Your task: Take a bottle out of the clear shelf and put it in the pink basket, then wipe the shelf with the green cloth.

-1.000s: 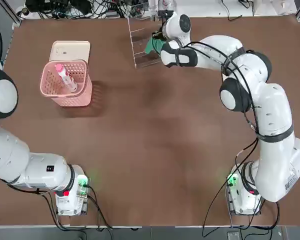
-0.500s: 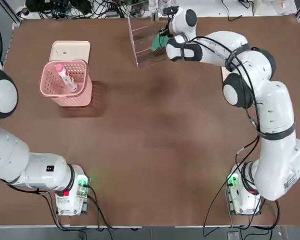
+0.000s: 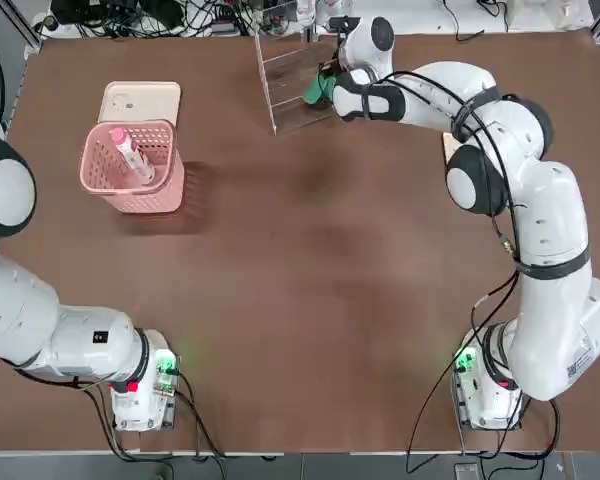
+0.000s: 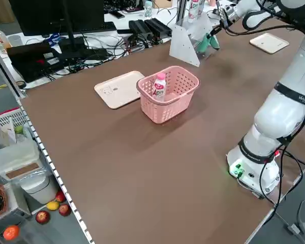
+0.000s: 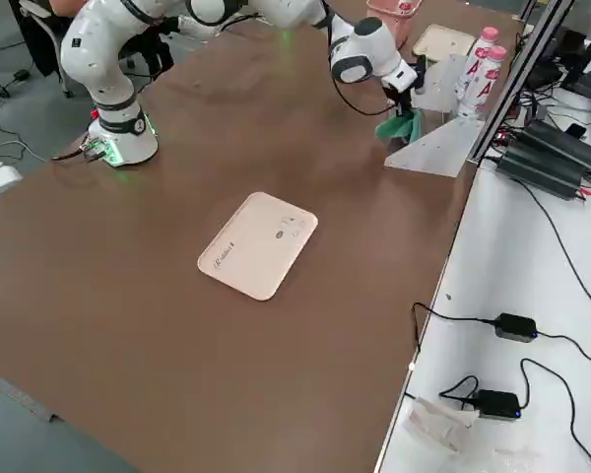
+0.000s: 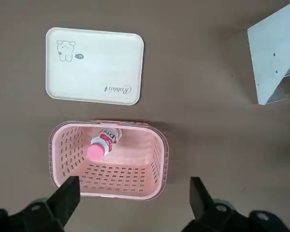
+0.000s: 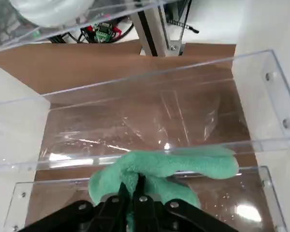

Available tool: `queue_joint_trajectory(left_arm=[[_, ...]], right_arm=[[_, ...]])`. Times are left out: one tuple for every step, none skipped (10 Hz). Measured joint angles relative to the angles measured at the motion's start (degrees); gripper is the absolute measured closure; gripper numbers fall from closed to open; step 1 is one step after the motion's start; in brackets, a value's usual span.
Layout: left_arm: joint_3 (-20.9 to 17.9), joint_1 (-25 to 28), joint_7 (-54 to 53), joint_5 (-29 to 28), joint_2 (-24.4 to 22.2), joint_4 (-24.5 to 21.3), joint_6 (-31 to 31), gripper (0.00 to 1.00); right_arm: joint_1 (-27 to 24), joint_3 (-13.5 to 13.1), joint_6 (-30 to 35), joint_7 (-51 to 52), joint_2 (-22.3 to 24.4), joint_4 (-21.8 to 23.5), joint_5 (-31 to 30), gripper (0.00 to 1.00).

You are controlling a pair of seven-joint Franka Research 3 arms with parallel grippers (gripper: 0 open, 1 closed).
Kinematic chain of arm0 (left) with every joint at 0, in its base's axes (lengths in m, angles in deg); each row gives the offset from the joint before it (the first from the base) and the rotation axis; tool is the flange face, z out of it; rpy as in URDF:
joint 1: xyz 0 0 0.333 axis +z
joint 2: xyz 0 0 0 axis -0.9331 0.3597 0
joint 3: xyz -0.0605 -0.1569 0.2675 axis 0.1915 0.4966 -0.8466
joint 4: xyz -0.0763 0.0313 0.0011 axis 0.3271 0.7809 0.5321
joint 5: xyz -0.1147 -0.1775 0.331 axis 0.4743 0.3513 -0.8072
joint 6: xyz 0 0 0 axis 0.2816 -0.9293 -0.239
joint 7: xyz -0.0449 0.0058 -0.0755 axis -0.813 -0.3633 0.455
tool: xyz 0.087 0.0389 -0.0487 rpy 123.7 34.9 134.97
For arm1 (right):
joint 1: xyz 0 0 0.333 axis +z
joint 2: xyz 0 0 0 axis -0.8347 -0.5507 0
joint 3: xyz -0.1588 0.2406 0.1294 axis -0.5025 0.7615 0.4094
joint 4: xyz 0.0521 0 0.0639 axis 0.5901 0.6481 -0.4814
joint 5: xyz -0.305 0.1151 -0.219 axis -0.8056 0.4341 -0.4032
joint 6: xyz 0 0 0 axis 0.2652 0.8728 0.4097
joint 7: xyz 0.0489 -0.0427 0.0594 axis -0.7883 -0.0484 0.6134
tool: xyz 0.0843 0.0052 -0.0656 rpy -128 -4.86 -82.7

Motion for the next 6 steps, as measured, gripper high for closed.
queue_joint_trajectory(left_arm=[[0.00, 0.00, 0.00, 0.00, 0.00, 0.00, 0.00, 0.00], [0.00, 0.00, 0.00, 0.00, 0.00, 0.00, 0.00, 0.00], [0.00, 0.00, 0.00, 0.00, 0.00, 0.00, 0.00, 0.00], [0.00, 0.00, 0.00, 0.00, 0.00, 0.00, 0.00, 0.00], [0.00, 0.00, 0.00, 0.00, 0.00, 0.00, 0.00, 0.00], [0.00, 0.00, 0.00, 0.00, 0.00, 0.00, 0.00, 0.00]], right_arm=[[0.12, 0.14, 0.82, -0.42, 0.39, -0.09, 0.28, 0.95], [0.29, 0.20, 1.09, -0.55, 0.60, -0.14, 1.11, 0.95], [0.56, 0.20, 1.17, -0.55, 0.62, -0.21, 1.68, 0.95], [0.83, 0.20, 1.18, -0.55, 0.62, -0.21, 2.05, 0.95], [0.97, 0.20, 1.22, -0.56, 0.62, -0.20, 2.18, 0.95], [1.08, 0.20, 1.31, -0.76, 0.60, -0.17, 2.21, 0.95]])
